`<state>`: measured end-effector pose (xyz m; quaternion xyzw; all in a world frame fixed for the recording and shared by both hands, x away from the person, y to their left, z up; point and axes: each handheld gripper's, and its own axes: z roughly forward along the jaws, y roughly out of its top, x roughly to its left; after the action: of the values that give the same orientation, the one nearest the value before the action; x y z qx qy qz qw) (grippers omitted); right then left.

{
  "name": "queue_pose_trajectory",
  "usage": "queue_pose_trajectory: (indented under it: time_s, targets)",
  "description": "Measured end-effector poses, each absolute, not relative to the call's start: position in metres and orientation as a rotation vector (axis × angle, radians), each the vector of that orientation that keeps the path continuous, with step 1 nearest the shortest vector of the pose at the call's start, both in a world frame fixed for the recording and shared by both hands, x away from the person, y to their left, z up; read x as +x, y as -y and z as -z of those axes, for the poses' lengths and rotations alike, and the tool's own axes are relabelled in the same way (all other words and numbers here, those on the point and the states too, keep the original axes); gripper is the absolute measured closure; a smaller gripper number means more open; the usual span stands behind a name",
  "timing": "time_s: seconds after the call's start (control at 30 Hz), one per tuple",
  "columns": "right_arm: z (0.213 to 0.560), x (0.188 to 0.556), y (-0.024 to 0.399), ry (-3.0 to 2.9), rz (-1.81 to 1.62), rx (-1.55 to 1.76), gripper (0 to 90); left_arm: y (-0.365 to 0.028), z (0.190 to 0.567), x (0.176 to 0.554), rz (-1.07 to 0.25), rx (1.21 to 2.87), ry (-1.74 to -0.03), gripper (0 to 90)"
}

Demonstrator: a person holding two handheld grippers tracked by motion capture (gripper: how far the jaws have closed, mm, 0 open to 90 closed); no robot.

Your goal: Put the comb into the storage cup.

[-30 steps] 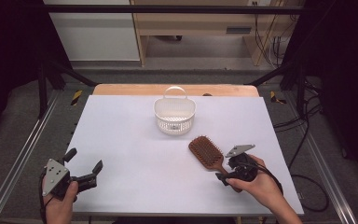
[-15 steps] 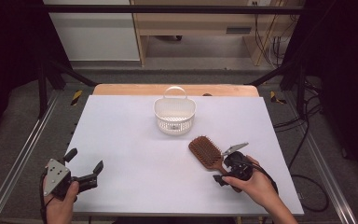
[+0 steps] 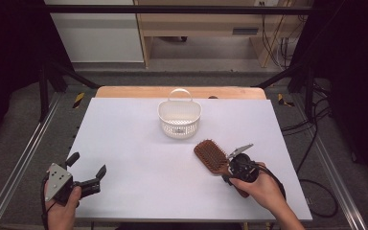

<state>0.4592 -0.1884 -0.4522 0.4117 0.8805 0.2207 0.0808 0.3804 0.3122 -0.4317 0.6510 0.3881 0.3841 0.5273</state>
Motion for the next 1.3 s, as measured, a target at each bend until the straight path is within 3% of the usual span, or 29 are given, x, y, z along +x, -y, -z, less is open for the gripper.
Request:
queue_pose_trajectory:
  time_s: [0.4,0.8,1.3]
  targets:
    - [0.455,0.463,0.184,-2.63,-0.591,1.228,66.2,-0.312,0.432,0.38,-0.919,1.555,-0.929,1.4]
    - [0.454,0.469,0.183,-2.645,-0.55,1.298,72.1,-0.31,0.432,0.38,-0.922,1.566,-0.924,1.4]
    - [0.454,0.464,0.182,-2.635,-0.562,1.211,72.9,-0.31,0.432,0.38,-0.917,1.564,-0.921,1.4]
